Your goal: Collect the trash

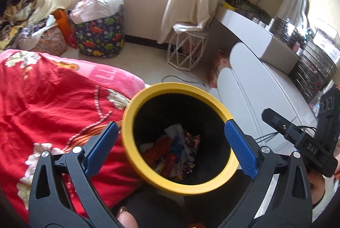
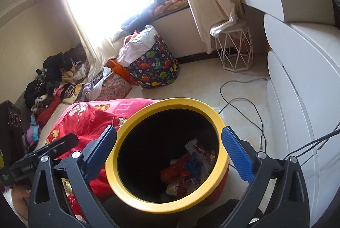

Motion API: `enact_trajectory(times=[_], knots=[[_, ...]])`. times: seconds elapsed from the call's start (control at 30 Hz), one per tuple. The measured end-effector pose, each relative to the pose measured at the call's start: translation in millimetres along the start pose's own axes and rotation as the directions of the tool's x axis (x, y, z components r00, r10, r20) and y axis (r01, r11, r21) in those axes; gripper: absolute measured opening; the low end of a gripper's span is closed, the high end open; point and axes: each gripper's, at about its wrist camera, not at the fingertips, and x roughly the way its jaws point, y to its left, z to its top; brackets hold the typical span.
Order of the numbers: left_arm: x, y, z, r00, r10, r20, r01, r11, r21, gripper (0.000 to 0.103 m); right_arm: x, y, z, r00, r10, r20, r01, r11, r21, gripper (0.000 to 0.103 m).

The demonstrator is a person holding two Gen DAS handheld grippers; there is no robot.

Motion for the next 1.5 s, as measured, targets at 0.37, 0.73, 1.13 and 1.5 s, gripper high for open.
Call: enact_trajectory(times=[0.37,0.73,1.13,1.5], knots=[[-58.0,20.4,-26.0,0.977,0.145,0.154,-0.142,0.989,-0.032,0.092,-25.2,56.1,-26.6,0.988,0.029,0.153,-0.004,0.987,-0.162,0.096],[-87.0,38.5,-57.2,0.943,0.256,0.212,-0.249,0.967,-0.06,0.092,-46.4,76.2,-58.0,0.947,0.03,0.32,0.053,0.968,-0.245,0.096],[-93.4,37.1,-57.2,0.936,0.265,0.233,-0.258,0.964,-0.06,0.092,-44.9,71.4,-61.9,0.942,-0.002,0.336,0.085,0.969,-0.233,0.096],[-93.3,34.5,-57.7,0.934,0.267,0.236,-0.261,0.964,-0.058,0.092,-45.4,73.4,-65.0,0.944,-0.004,0.331,0.087,0.968,-0.237,0.096]])
